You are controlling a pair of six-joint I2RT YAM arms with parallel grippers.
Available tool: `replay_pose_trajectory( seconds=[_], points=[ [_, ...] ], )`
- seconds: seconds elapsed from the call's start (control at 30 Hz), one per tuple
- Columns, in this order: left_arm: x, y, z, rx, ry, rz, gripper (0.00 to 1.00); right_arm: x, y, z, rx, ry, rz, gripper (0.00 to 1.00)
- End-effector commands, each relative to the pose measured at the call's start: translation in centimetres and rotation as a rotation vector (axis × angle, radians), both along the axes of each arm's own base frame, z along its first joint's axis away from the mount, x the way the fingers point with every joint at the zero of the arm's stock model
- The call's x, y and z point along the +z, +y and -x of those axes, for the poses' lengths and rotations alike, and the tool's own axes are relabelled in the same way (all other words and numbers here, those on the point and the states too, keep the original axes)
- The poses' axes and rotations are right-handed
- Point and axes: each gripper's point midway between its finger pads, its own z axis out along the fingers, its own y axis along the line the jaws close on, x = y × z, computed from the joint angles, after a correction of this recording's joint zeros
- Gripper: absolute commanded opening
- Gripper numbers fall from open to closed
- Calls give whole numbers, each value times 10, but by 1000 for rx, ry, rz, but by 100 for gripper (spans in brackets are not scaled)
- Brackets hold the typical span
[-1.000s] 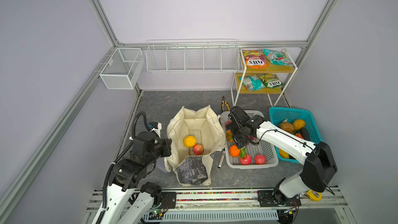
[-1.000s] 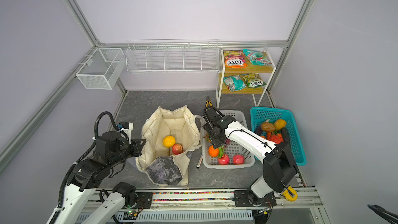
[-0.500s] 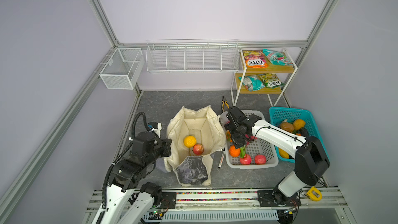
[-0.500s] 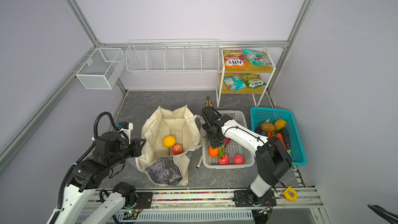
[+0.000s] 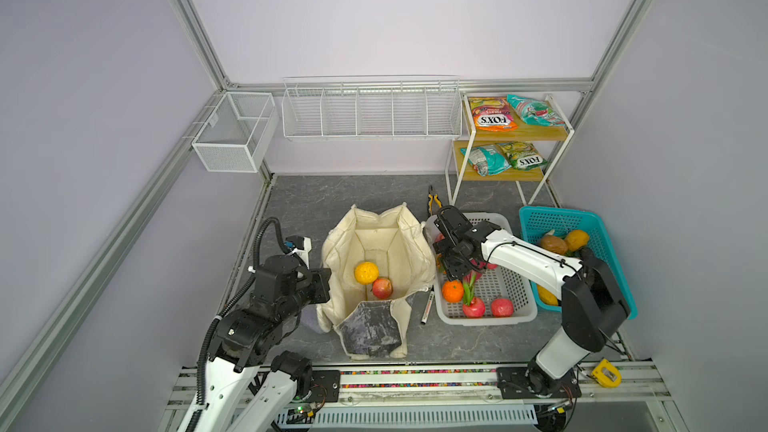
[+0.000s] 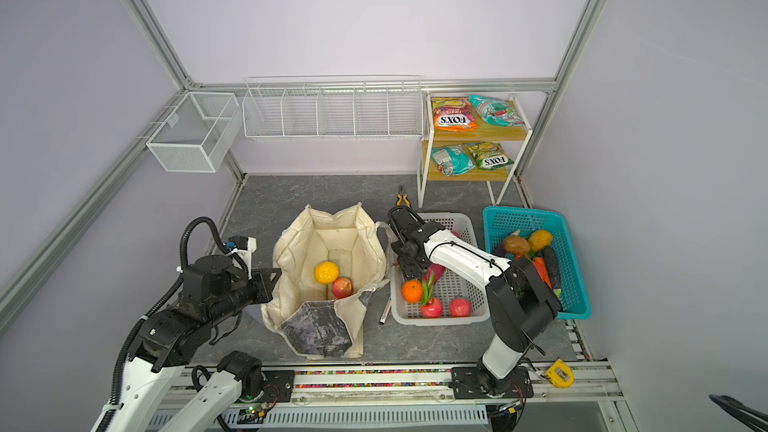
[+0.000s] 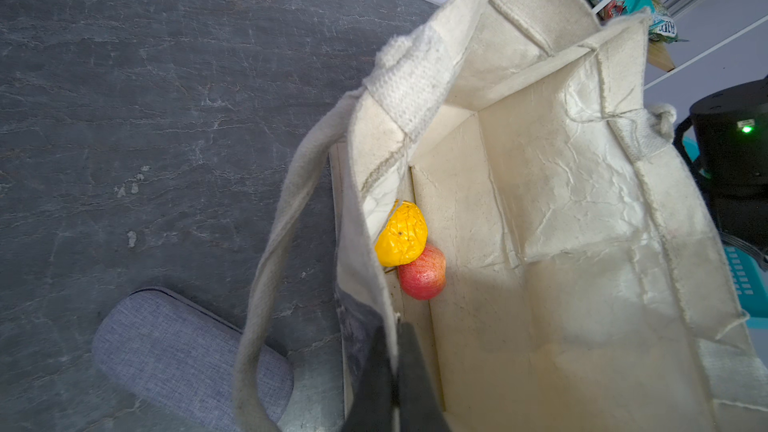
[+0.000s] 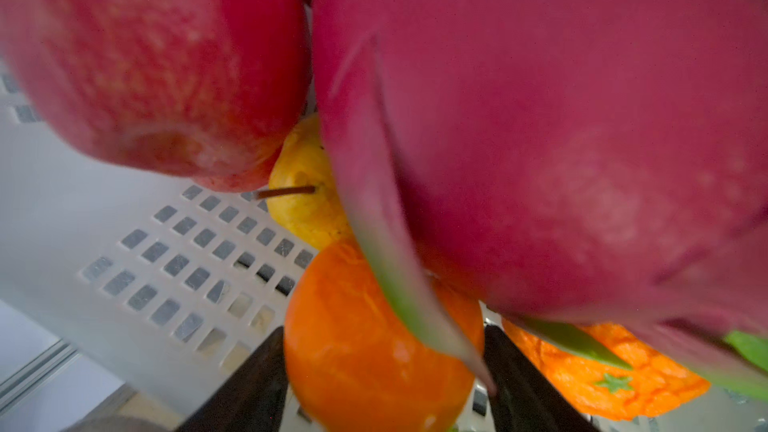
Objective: Place the food into the grocery bag and tie it
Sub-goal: 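Lower the right gripper and grasp an orange with leaves, then carry the orange with the right gripper into the open bag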
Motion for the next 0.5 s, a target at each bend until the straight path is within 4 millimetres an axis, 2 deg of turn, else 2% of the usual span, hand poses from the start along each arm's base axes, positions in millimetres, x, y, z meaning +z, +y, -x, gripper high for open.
replay_pose_trajectory(
  seconds=[0.0, 0.07, 0.2, 0.3, 0.4, 0.47],
  points=[
    [-5, -1, 4, -22, 9, -11, 0, -6, -5, 5, -105, 41, -20, 63],
    [-6, -1, 4, -22, 10, -11, 0, -5, -7, 5, -107, 32, -18, 57],
    [-6, -1, 4, -23, 9, -11, 0, 5, -11, 4, -112, 4, -11, 51],
    [-6, -1, 4, -22, 9, -11, 0, 21, -16, 5, -102, -37, 2, 49],
    [-6, -1, 3, -21, 10, -12, 0, 50, -24, 6, -90, -120, 18, 47],
    [-6, -1, 3, -17, 11, -13, 0, 79, -33, 7, -81, -207, 40, 47]
  ],
)
